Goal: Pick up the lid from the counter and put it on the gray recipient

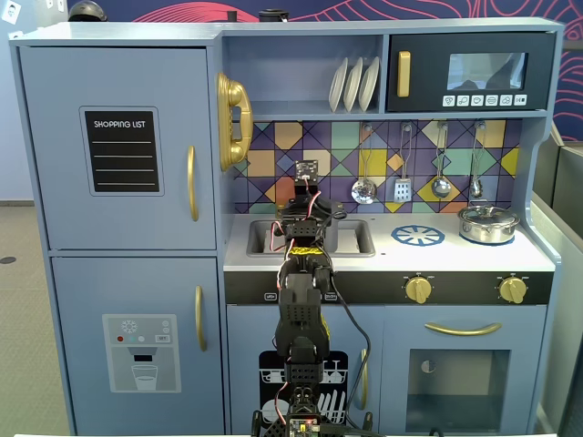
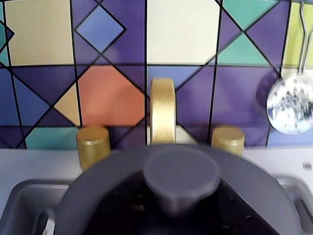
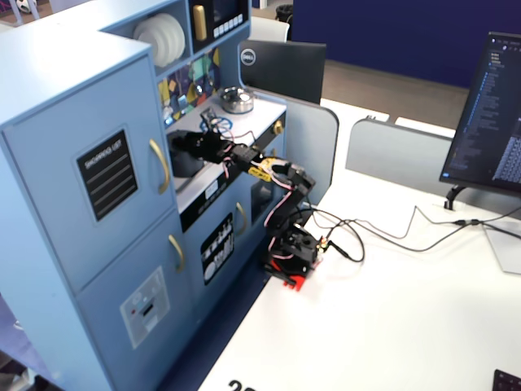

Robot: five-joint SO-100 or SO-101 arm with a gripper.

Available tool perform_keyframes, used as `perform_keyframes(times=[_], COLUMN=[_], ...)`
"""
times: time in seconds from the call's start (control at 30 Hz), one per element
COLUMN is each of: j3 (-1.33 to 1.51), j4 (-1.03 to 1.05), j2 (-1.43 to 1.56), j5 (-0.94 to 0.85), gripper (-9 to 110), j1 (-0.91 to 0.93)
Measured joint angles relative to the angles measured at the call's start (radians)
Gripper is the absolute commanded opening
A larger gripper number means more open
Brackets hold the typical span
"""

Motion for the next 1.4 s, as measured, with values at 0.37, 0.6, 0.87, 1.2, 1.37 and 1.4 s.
perform_keyframes(times=[0.37, 0.6, 0.87, 1.2, 1.37, 1.4], j3=[0.054, 0.057, 0.354, 0.976, 1.055, 1.057], j4=[0.213, 0.845, 1.078, 0.853, 0.997, 1.040], j2=[0.322, 0.727, 0.973, 1.048, 1.071, 1.072], j5=[-0.008, 0.043, 0.084, 0.238, 0.285, 0.288], gripper=[34, 16, 0, 0, 0, 0], j1=[0.034, -0.021, -0.035, -0.074, -0.123, -0.126])
